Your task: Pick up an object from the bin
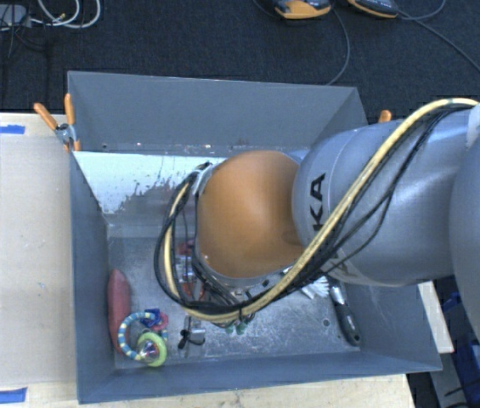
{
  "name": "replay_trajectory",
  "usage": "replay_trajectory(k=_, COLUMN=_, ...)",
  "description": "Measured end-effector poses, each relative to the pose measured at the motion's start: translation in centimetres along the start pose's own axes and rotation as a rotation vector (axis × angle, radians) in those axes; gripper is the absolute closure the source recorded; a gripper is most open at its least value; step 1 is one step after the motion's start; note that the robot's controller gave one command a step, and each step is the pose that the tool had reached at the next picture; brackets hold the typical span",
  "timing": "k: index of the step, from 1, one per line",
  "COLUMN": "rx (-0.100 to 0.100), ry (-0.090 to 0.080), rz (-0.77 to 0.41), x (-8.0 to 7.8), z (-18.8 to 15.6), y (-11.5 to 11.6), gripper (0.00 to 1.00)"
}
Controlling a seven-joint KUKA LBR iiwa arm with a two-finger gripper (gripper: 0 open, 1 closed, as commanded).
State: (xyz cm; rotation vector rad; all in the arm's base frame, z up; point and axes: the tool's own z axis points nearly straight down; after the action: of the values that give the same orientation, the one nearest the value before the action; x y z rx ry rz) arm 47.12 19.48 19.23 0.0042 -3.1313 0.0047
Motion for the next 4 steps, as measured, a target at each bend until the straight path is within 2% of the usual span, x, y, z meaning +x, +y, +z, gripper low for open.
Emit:
replay_trajectory(k=1, rx=-0.002, ry=-0.007, rz=0.005, x=-0.2, z=-0.4, y=-0.1, gripper=0.0)
replay_trajectory(k=2, rx=-0.002, ry=-0.007, rz=-0.149, x=-0.6, z=3.7, y=0.8, gripper=0.0)
replay_trajectory(k=3, rx=0.0, ry=-0.003, rz=-0.38, x=-0.5, z=5.5, y=1.8, gripper=0.0)
replay_trajectory(k=4, rx=-0.001, ry=-0.006, rz=-0.564, x=-1.7, z=6.0, y=3.0, gripper=0.0)
